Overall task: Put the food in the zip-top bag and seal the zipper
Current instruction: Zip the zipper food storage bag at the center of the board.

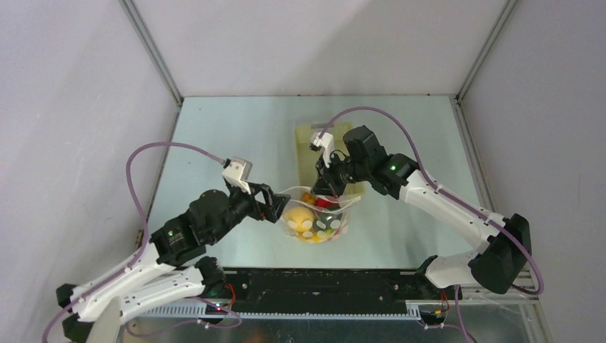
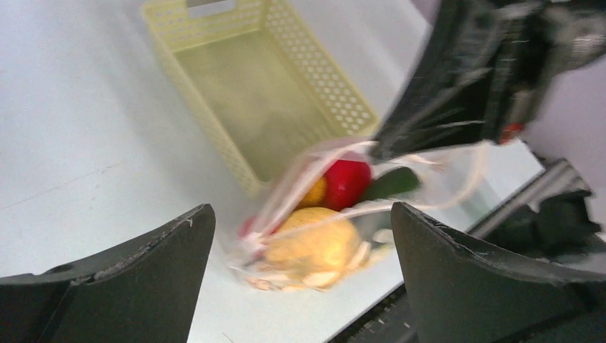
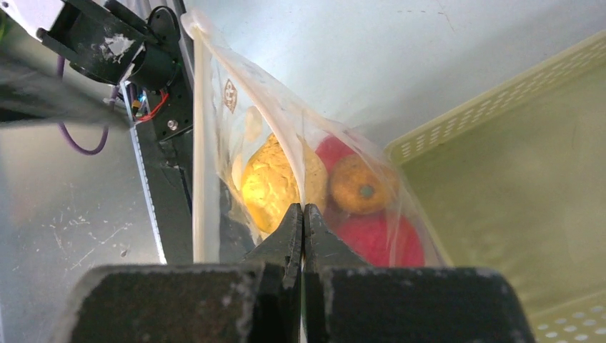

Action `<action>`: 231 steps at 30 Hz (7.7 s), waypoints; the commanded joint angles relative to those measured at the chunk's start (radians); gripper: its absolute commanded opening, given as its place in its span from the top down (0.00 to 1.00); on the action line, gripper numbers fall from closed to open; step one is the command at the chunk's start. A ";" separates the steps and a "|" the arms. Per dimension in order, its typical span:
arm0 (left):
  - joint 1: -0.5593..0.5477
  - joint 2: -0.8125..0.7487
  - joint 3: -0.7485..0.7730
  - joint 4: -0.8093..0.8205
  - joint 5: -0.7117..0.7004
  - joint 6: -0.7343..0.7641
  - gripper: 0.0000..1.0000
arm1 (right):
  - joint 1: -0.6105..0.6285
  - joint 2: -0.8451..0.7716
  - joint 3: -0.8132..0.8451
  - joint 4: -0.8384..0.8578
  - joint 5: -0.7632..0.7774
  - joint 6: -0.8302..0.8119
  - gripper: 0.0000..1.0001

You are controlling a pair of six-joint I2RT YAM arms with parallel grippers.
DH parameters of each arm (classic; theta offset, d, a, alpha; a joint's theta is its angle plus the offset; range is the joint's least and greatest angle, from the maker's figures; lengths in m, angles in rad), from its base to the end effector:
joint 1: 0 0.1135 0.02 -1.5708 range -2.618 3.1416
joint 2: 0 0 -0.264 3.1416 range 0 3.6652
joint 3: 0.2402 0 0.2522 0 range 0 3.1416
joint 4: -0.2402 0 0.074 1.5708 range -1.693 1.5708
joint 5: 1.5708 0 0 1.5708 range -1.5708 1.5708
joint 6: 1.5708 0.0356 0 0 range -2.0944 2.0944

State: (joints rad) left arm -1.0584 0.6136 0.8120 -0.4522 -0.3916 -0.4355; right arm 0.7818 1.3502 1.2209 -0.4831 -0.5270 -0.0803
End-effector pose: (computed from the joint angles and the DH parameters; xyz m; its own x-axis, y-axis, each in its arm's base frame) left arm 0.0785 -0.1118 0.3458 -0.3750 -0.1286 -0.9180 0.5143 0.7951 -0.3215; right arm 0.1993 0.2231 0.3388 -0.3343 -0.4296 -0.8388 -0.9308 0.2899 0.2225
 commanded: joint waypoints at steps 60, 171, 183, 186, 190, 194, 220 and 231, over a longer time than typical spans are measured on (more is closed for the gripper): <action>0.633 0.052 -0.642 1.206 1.184 0.063 0.21 | -0.159 0.076 0.045 -0.123 -0.246 -0.152 1.00; 0.321 0.032 -0.304 0.573 0.928 0.281 1.00 | 0.110 0.033 0.122 0.102 -0.340 -0.281 0.49; 0.322 0.018 -0.307 0.570 0.926 0.283 1.00 | 0.122 0.034 0.122 0.084 -0.328 -0.286 0.64; 0.321 0.017 -0.305 0.569 0.926 0.284 1.00 | 0.126 0.034 0.123 0.086 -0.328 -0.294 0.68; 0.321 0.010 -0.306 0.579 0.937 0.283 1.00 | 0.128 0.032 0.121 0.071 -0.324 -0.302 0.78; 0.322 -0.016 -0.318 0.603 0.939 0.276 1.00 | 0.128 0.028 0.122 0.048 -0.306 -0.317 0.86; 0.321 -0.088 -0.387 0.676 0.910 0.220 1.00 | 0.091 0.028 0.120 -0.093 -0.214 -0.347 0.94; 0.321 -0.115 -0.386 0.649 0.828 0.230 1.00 | 0.073 0.001 0.088 -0.140 -0.138 -0.327 0.96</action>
State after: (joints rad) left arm -0.7341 0.5354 0.4194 0.1223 0.4805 -0.2028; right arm 0.8791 1.3838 1.3106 -0.5503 -0.7246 -0.4049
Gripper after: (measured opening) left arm 0.003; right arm 0.154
